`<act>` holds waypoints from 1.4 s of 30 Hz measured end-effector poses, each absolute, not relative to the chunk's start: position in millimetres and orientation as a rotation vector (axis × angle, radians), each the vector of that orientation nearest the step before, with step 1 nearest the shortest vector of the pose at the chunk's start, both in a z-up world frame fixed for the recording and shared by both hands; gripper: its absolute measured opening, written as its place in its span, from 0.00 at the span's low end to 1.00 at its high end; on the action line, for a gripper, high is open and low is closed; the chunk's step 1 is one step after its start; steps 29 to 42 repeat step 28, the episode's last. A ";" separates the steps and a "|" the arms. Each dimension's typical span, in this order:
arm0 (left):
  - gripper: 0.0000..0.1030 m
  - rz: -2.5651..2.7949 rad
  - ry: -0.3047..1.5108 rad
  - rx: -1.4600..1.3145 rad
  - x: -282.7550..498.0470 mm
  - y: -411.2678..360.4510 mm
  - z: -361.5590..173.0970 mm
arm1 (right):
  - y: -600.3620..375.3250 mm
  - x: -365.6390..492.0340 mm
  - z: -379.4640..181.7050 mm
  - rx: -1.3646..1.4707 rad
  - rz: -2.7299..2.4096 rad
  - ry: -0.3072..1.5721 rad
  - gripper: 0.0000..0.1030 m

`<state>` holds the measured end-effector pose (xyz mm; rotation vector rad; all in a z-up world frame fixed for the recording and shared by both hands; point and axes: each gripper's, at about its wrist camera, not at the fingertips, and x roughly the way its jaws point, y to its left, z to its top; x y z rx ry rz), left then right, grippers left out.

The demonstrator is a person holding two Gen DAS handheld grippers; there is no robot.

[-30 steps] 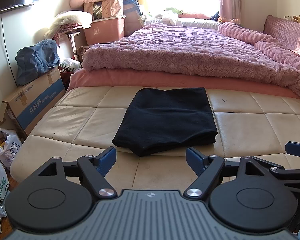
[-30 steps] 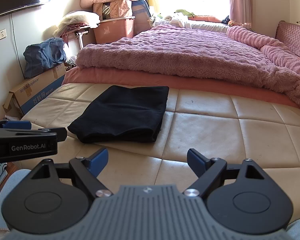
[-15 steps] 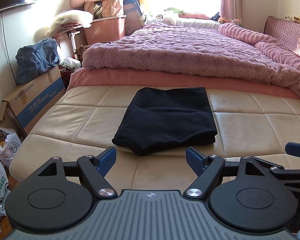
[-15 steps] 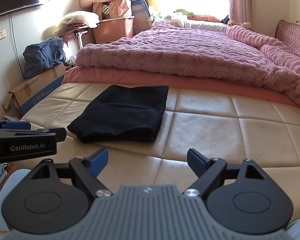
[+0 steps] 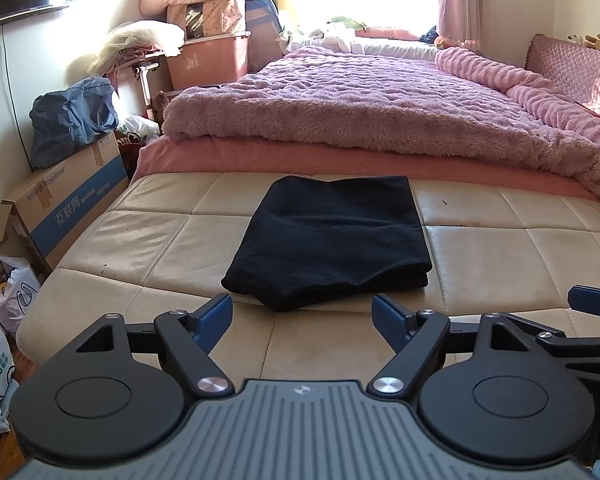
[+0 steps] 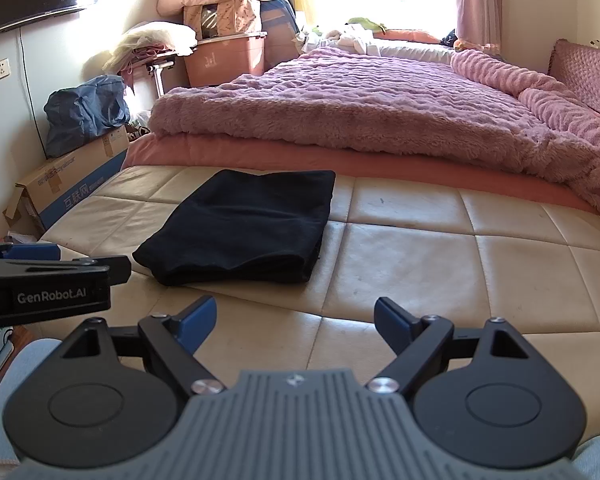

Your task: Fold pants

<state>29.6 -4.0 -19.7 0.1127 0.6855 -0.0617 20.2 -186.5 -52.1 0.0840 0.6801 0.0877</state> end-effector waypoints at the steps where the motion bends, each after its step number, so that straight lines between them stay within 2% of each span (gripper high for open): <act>1: 0.90 -0.062 0.685 0.113 29.6 -5.8 -19.6 | -186.5 20.1 -52.2 0.085 0.087 0.680 0.80; 42: 0.90 -0.087 0.675 0.091 24.3 -5.2 -19.2 | -185.1 19.8 -55.2 0.086 0.087 0.690 0.80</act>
